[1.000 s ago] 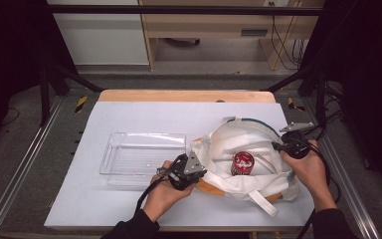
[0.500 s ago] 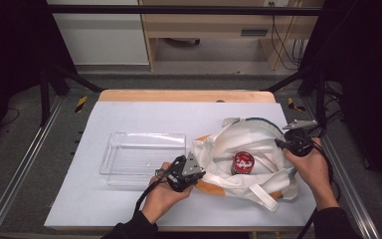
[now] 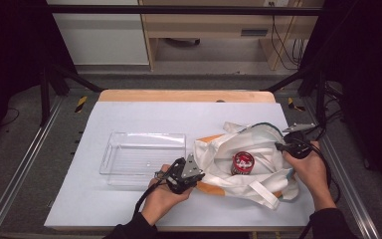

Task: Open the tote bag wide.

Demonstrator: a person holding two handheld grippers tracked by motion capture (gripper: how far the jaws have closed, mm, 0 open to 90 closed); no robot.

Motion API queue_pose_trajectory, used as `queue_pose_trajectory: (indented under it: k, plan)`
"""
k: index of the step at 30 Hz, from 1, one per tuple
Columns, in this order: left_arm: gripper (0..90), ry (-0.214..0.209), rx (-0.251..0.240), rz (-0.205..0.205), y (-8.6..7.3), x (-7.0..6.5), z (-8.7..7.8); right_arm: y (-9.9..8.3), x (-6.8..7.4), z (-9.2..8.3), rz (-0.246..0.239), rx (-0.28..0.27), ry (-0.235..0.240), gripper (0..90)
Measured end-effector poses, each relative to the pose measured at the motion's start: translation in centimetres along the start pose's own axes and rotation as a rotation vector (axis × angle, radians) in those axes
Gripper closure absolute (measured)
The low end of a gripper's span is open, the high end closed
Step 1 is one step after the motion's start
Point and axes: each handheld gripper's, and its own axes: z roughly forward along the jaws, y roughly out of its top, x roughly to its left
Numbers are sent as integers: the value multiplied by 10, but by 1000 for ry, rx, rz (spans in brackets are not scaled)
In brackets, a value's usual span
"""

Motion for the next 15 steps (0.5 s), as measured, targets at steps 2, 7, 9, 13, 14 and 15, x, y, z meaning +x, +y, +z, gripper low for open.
queue_pose_trajectory:
  k: [2, 7, 9, 13, 14, 15]
  plan:
    - [840, 0, 1, 1, -1, 0, 0, 0, 0, -1, -7, -5, -4, 862]
    - [842, -10, 5, -1, -3, 0, -1, 3, -2, -5, -14, -7, -14, 864]
    - [843, -12, 6, -2, -5, 0, -1, 2, -5, -5, -7, -9, -20, 864]
    - [843, -15, 9, 0, -7, -2, -1, -2, -7, 2, 5, 11, -14, 861]
    - [843, -14, 7, -2, -7, -2, -1, -3, -7, 3, 14, 9, -9, 860]
    - [842, -13, 7, -5, -7, -2, -1, -3, -7, 2, 15, 7, -7, 857]
